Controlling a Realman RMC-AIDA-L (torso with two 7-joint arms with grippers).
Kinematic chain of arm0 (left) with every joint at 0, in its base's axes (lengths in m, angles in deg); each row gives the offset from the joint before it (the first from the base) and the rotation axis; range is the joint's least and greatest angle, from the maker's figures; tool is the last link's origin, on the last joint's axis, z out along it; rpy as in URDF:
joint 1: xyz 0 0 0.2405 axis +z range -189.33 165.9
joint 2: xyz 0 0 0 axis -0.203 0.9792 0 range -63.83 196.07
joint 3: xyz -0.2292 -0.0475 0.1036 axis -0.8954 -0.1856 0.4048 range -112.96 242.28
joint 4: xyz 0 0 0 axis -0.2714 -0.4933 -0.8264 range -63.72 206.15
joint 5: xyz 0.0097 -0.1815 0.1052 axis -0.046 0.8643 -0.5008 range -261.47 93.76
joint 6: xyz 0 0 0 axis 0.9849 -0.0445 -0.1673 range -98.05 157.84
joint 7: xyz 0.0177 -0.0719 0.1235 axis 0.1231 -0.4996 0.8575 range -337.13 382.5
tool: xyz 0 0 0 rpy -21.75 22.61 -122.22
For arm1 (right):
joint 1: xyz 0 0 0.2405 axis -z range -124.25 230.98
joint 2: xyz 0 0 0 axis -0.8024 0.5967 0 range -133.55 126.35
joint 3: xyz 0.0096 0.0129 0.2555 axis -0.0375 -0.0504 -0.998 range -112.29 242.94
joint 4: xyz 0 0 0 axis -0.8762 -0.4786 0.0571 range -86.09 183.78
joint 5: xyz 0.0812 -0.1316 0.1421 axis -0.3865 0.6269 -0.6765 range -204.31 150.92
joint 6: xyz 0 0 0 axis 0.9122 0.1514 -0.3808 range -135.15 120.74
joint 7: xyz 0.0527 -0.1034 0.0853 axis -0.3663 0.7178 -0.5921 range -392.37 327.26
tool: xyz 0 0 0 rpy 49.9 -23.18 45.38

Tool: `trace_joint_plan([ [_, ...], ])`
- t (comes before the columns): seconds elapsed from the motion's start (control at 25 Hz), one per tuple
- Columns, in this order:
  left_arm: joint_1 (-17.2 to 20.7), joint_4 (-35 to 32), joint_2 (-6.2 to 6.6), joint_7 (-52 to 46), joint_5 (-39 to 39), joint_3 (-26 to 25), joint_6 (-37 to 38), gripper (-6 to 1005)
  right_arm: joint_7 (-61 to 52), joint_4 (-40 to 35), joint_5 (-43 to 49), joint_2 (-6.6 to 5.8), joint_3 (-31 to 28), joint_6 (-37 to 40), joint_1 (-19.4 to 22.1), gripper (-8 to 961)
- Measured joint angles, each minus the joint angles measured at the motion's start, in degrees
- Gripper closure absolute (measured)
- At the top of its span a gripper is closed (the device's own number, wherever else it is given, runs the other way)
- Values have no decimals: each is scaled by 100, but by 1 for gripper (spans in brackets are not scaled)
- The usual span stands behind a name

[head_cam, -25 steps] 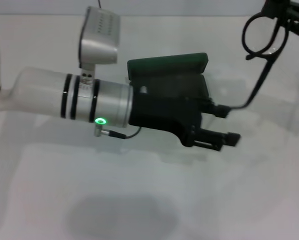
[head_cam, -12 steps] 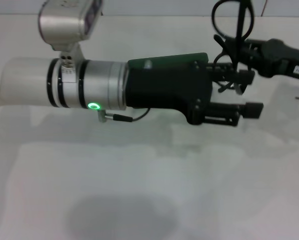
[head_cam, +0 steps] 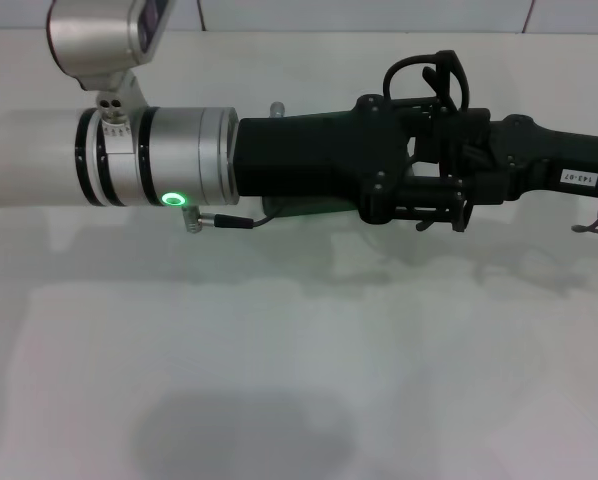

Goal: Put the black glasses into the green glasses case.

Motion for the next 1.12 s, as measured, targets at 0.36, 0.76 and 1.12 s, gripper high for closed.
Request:
trace_joint_plan([
  [0.36,3,1,52,5,-6,0,-28,275,6,-2,16,3,118,131,-79,840],
  [0.76,114,-22,90,16,32,-21,-40,275,32,-21,-33,1,85,-16,-25,839],
  [1.12,783,193,17,498,44,-1576,-201,275,761,-957,-16,61,212,-670,377,839],
])
